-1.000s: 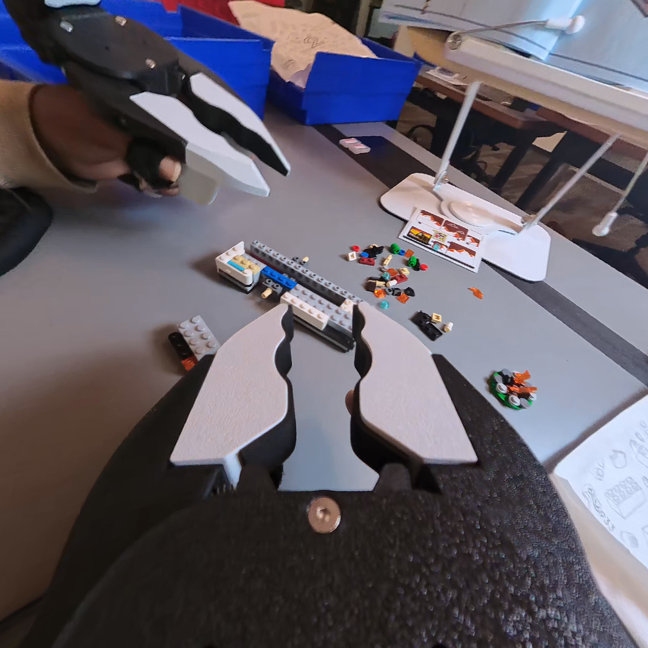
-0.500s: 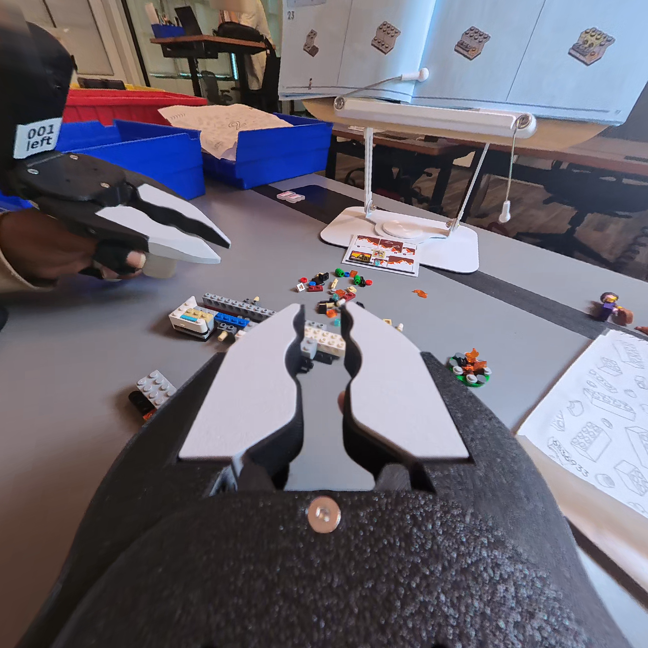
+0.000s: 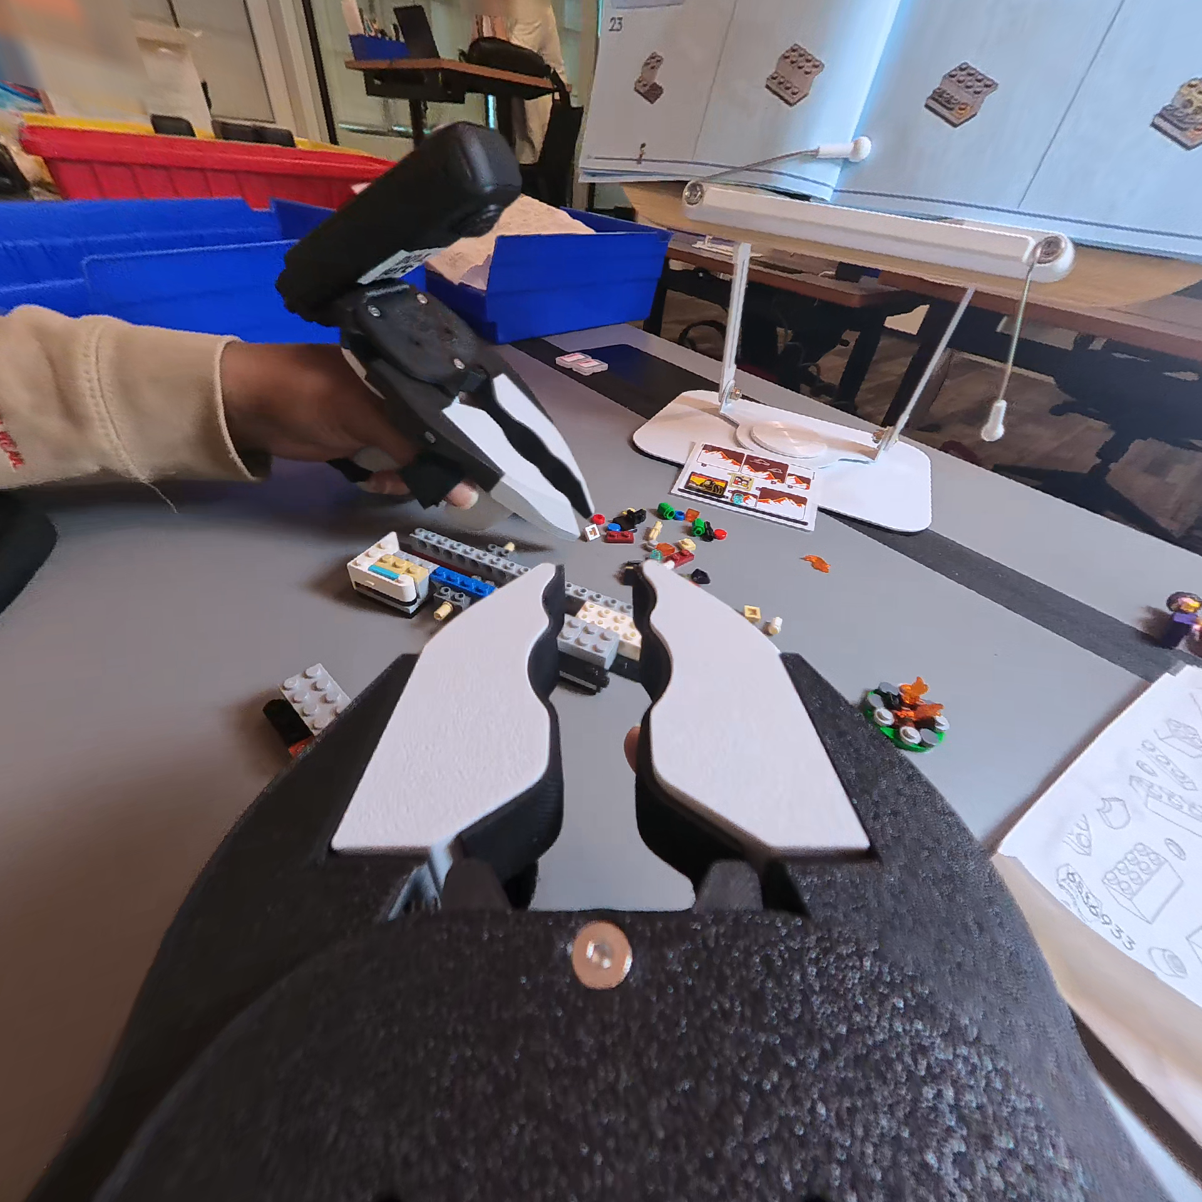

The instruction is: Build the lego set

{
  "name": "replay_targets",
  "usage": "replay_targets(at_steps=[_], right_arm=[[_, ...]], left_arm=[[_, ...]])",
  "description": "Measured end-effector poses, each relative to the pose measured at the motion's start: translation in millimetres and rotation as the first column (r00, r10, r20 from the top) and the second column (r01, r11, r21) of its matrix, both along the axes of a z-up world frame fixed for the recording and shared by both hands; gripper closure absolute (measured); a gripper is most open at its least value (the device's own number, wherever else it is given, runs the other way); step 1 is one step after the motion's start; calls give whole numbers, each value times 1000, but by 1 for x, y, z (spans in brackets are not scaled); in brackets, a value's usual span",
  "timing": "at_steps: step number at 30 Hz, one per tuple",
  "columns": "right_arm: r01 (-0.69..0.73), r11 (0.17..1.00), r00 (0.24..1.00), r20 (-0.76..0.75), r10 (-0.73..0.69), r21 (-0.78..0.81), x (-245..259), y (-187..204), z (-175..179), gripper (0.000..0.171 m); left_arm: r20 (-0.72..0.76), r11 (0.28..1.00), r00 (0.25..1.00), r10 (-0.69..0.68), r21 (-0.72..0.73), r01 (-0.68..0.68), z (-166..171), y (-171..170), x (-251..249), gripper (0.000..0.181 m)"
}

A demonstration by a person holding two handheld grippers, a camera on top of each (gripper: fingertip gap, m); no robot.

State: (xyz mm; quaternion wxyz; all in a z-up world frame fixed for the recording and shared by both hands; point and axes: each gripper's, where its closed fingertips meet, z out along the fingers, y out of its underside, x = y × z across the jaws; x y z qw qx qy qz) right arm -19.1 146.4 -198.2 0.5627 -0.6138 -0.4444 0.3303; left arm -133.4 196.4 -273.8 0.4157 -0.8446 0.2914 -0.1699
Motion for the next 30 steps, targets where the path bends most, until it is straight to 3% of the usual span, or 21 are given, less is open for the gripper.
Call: replay_targets(at_steps=[7,19,25,30], right_arm=[[-39,998,999,35,37,54,-6,-8,-1,154],[10,1000,1000,-12,-10,26,1,2,6,155],[177,984,982,-77,-174,31,19,23,20,154],[264,964,949,-173,-263,-19,37,39,35,143]], left_arm=[[-131,999,990,-42,-14,41,-7,3,3,165],[-167,997,985,-42,-67,31,-10,7,5,161],[-173,996,985,-26,-85,11,-10,8,4,161],[-172,996,985,-4,-84,-10,-10,8,3,163]])
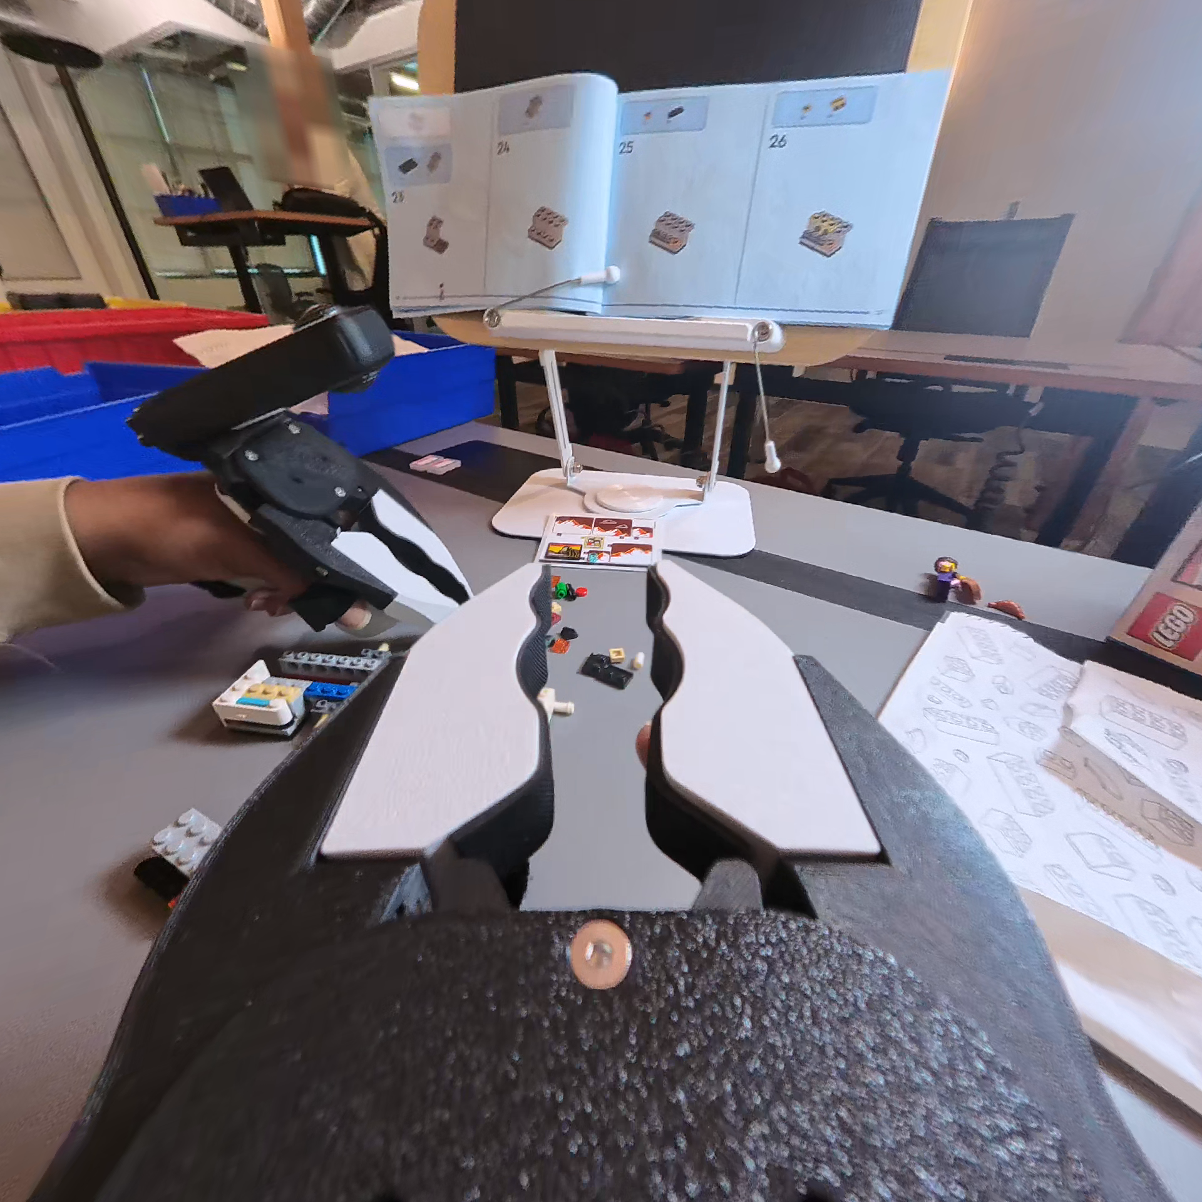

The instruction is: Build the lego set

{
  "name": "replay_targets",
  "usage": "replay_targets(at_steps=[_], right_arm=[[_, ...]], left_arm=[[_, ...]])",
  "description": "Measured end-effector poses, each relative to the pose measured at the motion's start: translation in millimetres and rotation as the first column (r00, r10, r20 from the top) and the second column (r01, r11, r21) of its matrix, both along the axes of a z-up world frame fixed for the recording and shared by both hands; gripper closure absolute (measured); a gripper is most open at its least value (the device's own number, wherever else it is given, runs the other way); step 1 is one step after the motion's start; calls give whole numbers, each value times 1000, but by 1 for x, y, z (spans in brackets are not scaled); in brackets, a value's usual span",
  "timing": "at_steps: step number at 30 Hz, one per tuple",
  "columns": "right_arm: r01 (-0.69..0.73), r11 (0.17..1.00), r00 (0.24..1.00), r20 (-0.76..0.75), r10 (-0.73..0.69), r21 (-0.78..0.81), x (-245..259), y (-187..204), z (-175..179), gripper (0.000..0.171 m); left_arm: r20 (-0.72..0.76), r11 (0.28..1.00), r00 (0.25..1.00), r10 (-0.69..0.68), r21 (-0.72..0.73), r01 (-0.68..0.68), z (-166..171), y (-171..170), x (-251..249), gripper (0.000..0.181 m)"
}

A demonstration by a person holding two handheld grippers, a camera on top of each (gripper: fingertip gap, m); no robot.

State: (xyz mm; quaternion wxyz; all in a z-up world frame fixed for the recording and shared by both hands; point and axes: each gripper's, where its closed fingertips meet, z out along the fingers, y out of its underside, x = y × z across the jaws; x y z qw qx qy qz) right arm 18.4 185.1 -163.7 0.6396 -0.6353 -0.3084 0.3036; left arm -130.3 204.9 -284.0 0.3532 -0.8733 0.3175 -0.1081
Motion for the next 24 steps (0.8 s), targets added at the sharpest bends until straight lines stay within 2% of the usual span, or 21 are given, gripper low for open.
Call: replay_targets(at_steps=[8,14,20,22,24], right_arm=[[45,987,996,-83,-32,154,12,-6,35,130],[41,988,997,-66,-32,152,11,-6,32,131],[20,988,999,-44,-13,153,7,-9,30,132],[-7,988,999,-30,12,156,4,-12,28,135],[-81,983,997,24,79,163,-6,-19,22,136]], left_arm=[[-33,1000,999,12,14,-12,0,-3,0,168],[-26,999,999,38,-11,-39,0,-4,-1,172],[-51,998,999,17,57,-15,4,-7,-4,173],[12,995,1000,-17,103,15,19,-16,3,173],[181,988,979,-91,139,66,47,-32,22,173]])
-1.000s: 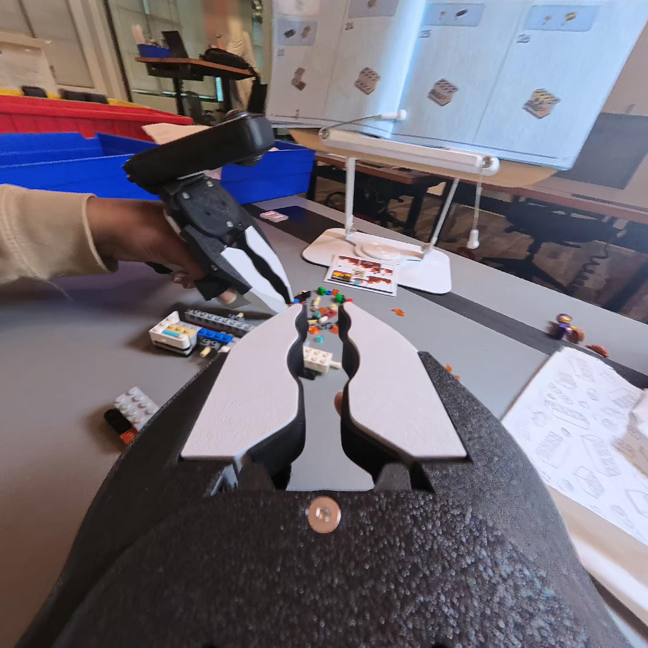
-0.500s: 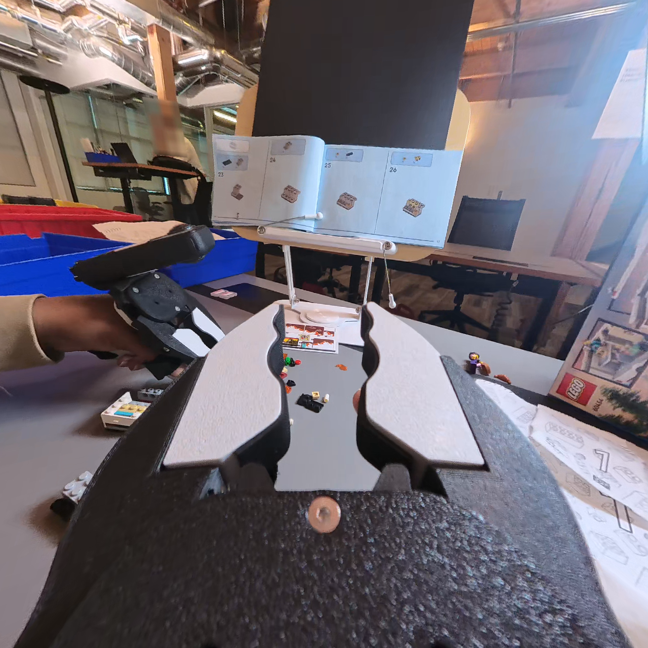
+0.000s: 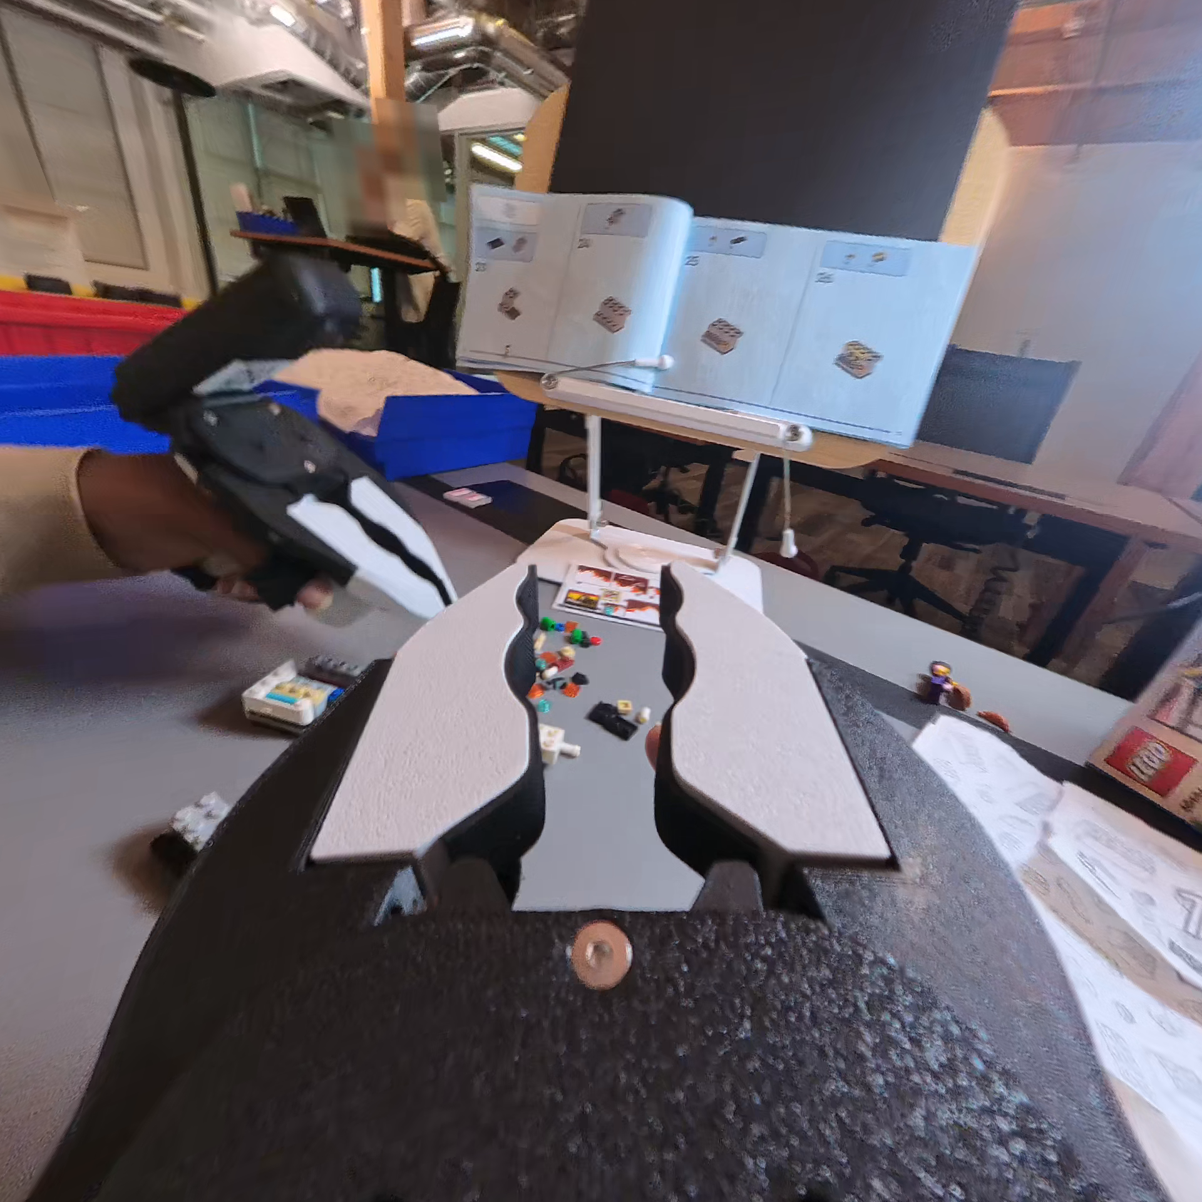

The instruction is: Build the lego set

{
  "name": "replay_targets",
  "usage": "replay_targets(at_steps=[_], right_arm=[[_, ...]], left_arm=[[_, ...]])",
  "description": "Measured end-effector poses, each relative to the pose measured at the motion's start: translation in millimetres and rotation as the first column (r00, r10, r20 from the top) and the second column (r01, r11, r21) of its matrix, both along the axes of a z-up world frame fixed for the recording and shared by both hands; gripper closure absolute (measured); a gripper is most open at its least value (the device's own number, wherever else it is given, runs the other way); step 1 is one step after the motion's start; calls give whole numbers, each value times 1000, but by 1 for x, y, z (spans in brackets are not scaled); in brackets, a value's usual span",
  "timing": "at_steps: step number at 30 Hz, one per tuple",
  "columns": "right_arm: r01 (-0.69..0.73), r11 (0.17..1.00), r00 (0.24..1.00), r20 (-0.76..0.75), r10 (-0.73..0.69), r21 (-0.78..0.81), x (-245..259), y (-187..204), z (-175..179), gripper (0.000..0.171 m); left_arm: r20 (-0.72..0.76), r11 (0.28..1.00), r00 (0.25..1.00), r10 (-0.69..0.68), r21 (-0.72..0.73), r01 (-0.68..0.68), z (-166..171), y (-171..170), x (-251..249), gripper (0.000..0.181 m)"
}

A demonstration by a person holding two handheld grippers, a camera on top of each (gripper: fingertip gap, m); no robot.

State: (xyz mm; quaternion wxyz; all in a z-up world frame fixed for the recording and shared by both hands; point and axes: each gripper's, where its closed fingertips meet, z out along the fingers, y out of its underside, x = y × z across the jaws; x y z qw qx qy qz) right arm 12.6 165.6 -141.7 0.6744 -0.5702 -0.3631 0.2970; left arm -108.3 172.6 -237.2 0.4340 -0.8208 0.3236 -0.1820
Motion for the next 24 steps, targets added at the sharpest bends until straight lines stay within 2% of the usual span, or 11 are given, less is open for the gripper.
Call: replay_targets(at_steps=[2,5,9,11,13,15,19,24], right_arm=[[-81,996,995,64,79,35,-12,-13,-8,135],[-179,973,975,160,156,143,-27,-38,-14,136],[-264,922,953,220,206,282,-36,-70,-9,150],[-280,906,949,235,210,319,-39,-81,-7,150],[-293,891,946,237,219,347,-41,-91,-4,151],[-299,882,945,241,221,364,-43,-97,-2,151],[-305,866,942,257,215,396,-44,-103,-2,160],[-326,857,934,279,225,399,-46,-106,-7,162]], left_arm=[[281,998,958,-51,-32,62,34,-22,23,173],[612,980,786,-88,-90,180,70,-54,49,173],[828,947,557,-69,-121,297,91,-86,70,173],[896,933,444,-33,-131,334,97,-95,76,174],[928,925,372,1,-142,351,100,-100,79,174],[935,919,354,9,-147,365,99,-105,82,174],[935,916,355,15,-156,370,95,-109,85,174],[932,907,363,21,-171,386,89,-112,89,174]])
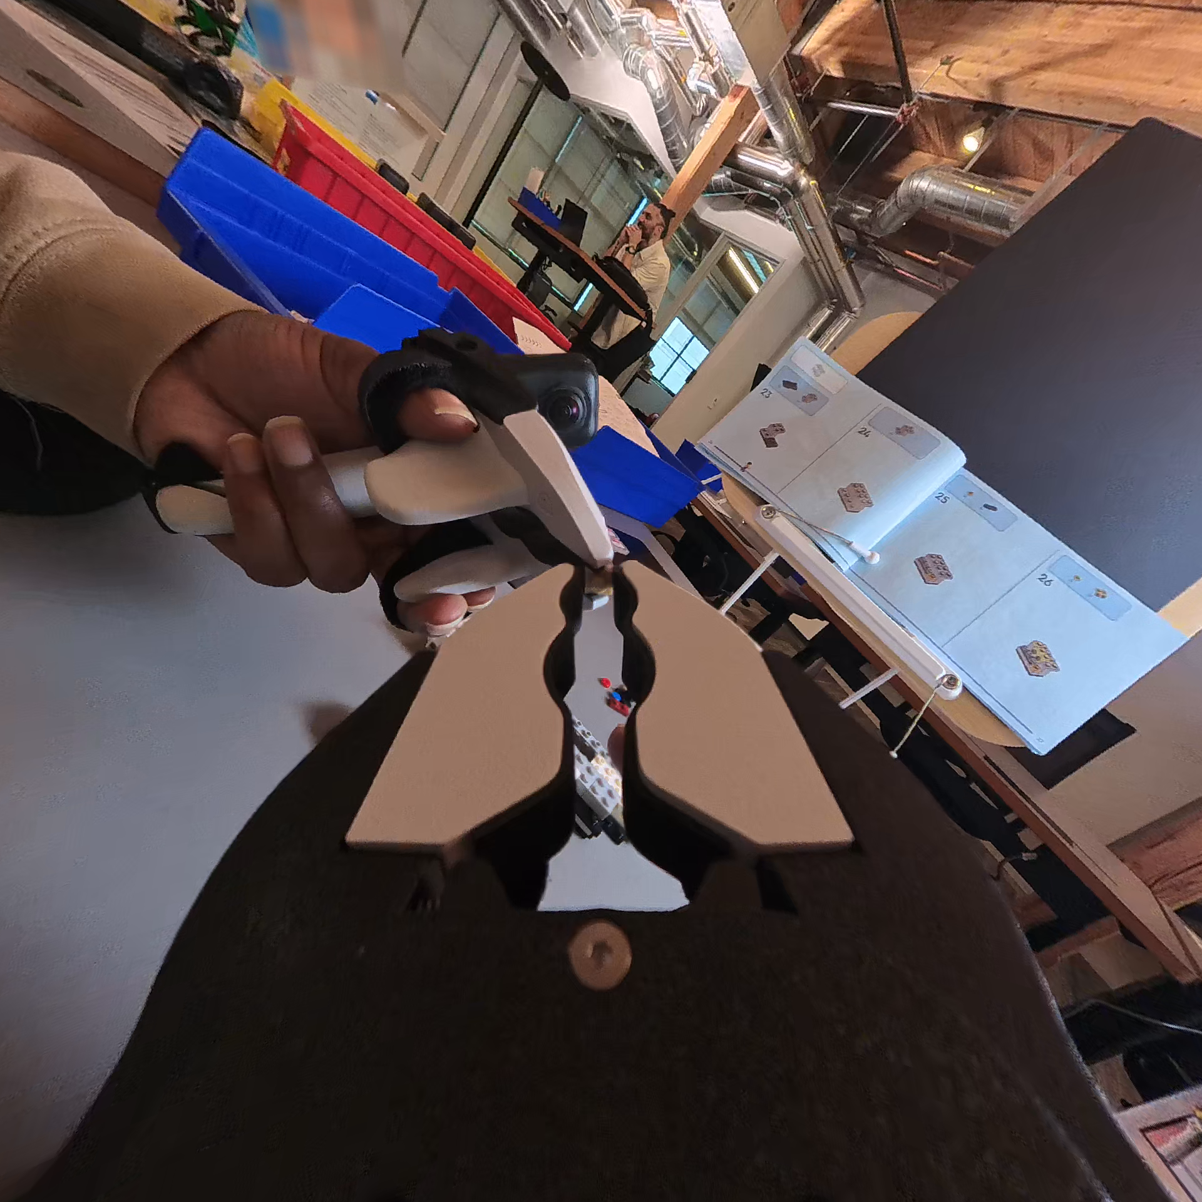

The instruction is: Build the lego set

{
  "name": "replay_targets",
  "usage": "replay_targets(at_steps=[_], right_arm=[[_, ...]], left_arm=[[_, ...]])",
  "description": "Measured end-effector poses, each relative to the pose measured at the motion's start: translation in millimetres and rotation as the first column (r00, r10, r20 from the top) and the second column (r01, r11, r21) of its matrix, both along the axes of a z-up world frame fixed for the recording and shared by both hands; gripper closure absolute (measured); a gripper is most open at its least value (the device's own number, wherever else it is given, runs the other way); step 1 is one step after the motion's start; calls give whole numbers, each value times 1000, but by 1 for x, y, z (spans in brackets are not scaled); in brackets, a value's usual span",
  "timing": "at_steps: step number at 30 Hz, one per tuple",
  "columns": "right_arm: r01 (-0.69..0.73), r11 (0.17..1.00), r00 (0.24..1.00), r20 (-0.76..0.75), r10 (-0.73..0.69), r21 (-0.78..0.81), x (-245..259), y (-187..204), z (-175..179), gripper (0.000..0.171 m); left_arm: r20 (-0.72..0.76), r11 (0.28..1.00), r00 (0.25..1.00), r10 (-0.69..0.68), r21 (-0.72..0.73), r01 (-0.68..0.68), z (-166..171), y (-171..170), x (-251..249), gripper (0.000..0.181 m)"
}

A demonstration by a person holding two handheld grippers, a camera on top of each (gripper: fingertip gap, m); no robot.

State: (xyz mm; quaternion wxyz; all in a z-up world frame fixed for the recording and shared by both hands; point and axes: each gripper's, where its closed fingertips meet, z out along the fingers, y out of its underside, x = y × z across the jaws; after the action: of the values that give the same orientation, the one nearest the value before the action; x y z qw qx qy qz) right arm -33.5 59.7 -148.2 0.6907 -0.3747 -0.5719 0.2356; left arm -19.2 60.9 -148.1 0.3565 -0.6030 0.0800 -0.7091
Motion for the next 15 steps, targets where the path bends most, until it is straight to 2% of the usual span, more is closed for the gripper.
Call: replay_targets(at_steps=[7,10,12,15], right_arm=[[-13,999,999,39,14,-36,-1,2,-7,163],[-20,994,997,77,28,-103,-2,6,-14,163],[-6,989,993,114,22,-146,-2,12,-21,163],[31,978,984,179,7,-205,-2,22,-35,163]], left_arm=[[-41,1000,999,18,13,-17,-6,3,-2,173],[-186,993,980,71,103,-52,-15,7,-10,166],[-351,978,928,127,200,-58,-27,10,-19,161],[-627,937,742,235,349,-1,-57,13,-34,155]])
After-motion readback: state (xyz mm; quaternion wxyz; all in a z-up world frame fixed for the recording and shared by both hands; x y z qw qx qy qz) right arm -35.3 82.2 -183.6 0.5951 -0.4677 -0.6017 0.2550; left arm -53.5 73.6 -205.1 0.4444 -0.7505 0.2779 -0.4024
